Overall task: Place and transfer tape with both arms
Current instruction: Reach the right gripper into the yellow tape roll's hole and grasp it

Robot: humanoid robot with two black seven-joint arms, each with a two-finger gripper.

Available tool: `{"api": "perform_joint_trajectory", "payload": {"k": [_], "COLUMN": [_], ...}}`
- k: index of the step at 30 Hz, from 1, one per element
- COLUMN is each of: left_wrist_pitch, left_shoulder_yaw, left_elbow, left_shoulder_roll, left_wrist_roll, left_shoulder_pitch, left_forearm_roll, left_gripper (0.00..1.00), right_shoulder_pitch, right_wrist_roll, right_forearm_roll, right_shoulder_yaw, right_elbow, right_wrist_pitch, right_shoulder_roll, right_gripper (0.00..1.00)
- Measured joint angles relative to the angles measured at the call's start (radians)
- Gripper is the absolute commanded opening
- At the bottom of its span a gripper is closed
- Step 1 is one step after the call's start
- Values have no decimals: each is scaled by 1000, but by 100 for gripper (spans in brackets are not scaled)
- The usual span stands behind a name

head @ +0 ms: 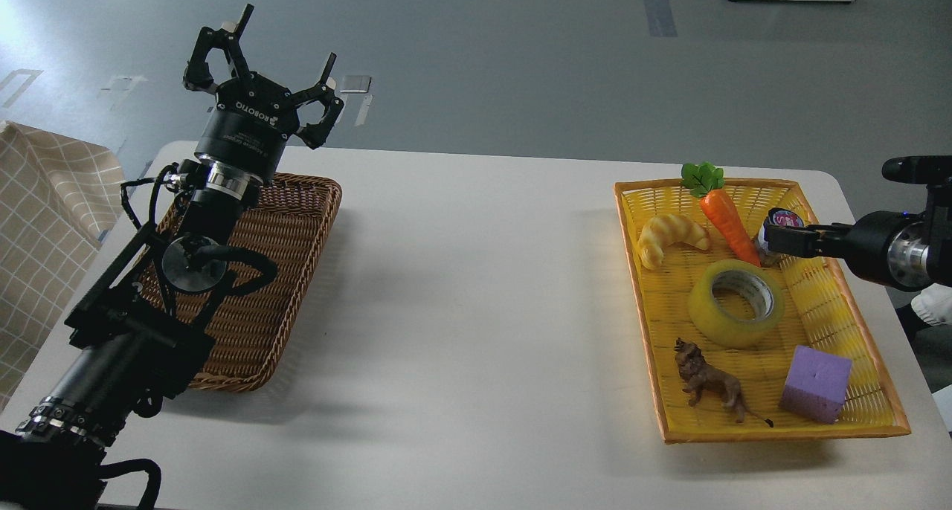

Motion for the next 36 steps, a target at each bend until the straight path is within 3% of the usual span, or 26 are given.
{"api": "perform_joint_trajectory", "payload": {"k": [24,36], "left_wrist_pitch": [0,0], "left_shoulder_yaw": [-2,-2], "left_elbow": [-2,-2], "left_shoulder_roll": [4,3], "left_wrist_roll": [-1,-1], "left_shoulder_pitch": [9,9], "left_forearm_roll": [0,0], "left_gripper": [98,98], "right_shoulder_pitch": [-51,-64], "right_wrist_roll": [-3,-4], "right_forearm_roll": [-94,-128], "right_shoulder_yaw": [-95,-101], "right_elbow": [-7,-34], "right_wrist_pitch": [0,0], "right_shoulder_roll": [65,81], "right_gripper": [93,62]}}
